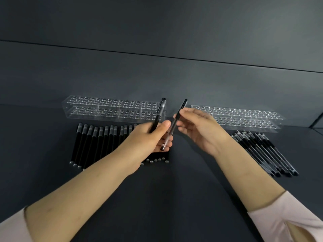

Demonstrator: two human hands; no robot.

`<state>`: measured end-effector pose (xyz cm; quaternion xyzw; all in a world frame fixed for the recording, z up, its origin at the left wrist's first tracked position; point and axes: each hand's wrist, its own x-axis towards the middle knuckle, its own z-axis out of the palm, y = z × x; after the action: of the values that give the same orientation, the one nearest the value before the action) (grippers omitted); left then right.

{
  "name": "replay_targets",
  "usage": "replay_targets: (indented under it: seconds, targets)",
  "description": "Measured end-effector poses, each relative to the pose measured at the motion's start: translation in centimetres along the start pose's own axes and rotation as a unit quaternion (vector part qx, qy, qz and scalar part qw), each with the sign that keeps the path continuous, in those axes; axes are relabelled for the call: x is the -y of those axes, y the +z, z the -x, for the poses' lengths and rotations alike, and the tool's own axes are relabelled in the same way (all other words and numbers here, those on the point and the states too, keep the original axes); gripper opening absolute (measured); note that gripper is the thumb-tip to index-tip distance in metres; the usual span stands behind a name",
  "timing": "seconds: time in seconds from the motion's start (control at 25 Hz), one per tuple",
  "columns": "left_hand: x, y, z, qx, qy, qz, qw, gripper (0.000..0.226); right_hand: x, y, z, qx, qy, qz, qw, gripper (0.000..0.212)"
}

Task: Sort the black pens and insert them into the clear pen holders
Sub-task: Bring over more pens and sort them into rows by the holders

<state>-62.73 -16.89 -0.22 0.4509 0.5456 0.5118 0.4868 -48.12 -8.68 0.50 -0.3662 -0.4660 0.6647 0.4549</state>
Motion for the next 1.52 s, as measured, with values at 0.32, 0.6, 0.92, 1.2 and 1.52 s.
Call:
replay_targets:
  seconds: [0.32,0.6,0.92,1.2,1.52]
  targets:
    - [-0.6,2.6,-1.0,-0.019,-0.033,0.063,0.997,0.025,4.4,-8.5,1.6,-0.071,0.016,0.235,0.969,0.004]
    - [-0.8,3.3,-2.0,-0.074,0.004,-0.045,0.996,0.009,6.3,-15.3,3.6,-0.13,0.057,0.42,0.897,0.016]
    - [0.5,5.7,-3.1,-0.099,0.074,-0.365,0.923,0.022,5.9,-16.1,3.2,-0.132,0.049,0.493,0.859,0.015]
    - [1.9,4.7,-3.3,-0.125,0.103,-0.522,0.837,0.015,5.7,-16.2,3.3,-0.116,0.047,0.512,0.85,0.014]
    - [2.2,3.9,-3.2,-0.119,0.096,-0.501,0.852,0.005,5.1,-16.0,3.5,-0.137,0.035,0.534,0.833,0.009]
